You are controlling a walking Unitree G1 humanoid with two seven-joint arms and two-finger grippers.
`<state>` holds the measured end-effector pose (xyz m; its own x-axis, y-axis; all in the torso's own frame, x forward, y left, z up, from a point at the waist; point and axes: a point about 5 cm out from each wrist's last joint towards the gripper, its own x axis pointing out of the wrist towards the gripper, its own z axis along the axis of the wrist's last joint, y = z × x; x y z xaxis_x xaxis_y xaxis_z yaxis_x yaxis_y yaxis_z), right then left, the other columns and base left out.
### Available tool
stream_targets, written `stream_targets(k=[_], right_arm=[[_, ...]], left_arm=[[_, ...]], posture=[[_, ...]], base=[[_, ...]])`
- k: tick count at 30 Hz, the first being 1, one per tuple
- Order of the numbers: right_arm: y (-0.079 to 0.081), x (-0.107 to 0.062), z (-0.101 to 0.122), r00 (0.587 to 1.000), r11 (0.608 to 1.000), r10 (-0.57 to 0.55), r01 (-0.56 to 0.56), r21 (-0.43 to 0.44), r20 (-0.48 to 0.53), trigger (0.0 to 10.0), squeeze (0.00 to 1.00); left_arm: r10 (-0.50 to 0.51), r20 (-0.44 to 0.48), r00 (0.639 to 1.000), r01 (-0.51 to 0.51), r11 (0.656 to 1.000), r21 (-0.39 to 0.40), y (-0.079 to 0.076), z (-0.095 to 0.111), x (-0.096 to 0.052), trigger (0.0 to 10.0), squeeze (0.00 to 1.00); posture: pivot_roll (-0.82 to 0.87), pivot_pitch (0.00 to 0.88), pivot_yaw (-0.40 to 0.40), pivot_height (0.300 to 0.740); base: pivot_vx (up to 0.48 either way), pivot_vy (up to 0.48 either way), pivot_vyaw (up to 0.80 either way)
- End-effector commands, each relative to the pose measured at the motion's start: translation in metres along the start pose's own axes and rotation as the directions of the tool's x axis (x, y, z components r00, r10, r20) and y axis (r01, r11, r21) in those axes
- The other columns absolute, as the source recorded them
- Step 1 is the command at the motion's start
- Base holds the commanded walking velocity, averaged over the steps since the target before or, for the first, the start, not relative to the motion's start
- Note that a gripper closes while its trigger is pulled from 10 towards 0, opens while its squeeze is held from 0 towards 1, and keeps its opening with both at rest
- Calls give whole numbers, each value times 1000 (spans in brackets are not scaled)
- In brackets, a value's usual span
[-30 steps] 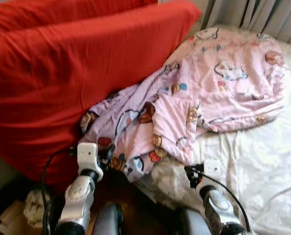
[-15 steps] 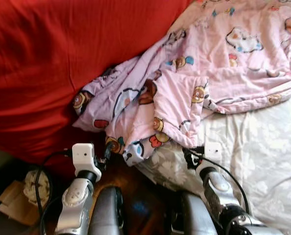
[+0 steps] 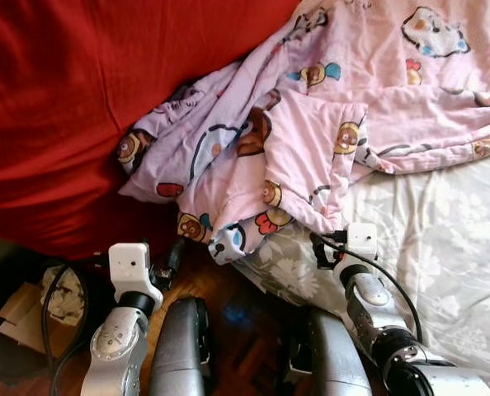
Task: Clean up the room
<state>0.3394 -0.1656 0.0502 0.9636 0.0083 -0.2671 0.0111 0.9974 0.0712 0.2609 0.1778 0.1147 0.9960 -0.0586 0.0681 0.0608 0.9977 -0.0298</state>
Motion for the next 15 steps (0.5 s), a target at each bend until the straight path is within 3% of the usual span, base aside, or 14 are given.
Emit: stream_targets(k=[1, 14, 15], right_arm=[[-3, -4, -13, 998, 1000, -16, 17, 8, -62, 10000, 0], [-2, 4, 2, 999, 998, -23, 25, 50, -44, 10000, 0], [-2, 4, 3, 999, 998, -27, 30, 53, -44, 9294, 0]], left_arm=[[6, -30, 1000, -6, 1000, -2, 1, -1, -7, 10000, 0], [14, -19, 1000, -13, 999, 32, 6, 22, -22, 10000, 0], [15, -29, 999, -14, 999, 35, 6, 23, -25, 10000, 0]], posture=[[265, 511, -24, 627], [314, 555, -3, 627], [315, 557, -3, 627]], base=[[0, 0, 0], [0, 0, 0], [0, 0, 0]])
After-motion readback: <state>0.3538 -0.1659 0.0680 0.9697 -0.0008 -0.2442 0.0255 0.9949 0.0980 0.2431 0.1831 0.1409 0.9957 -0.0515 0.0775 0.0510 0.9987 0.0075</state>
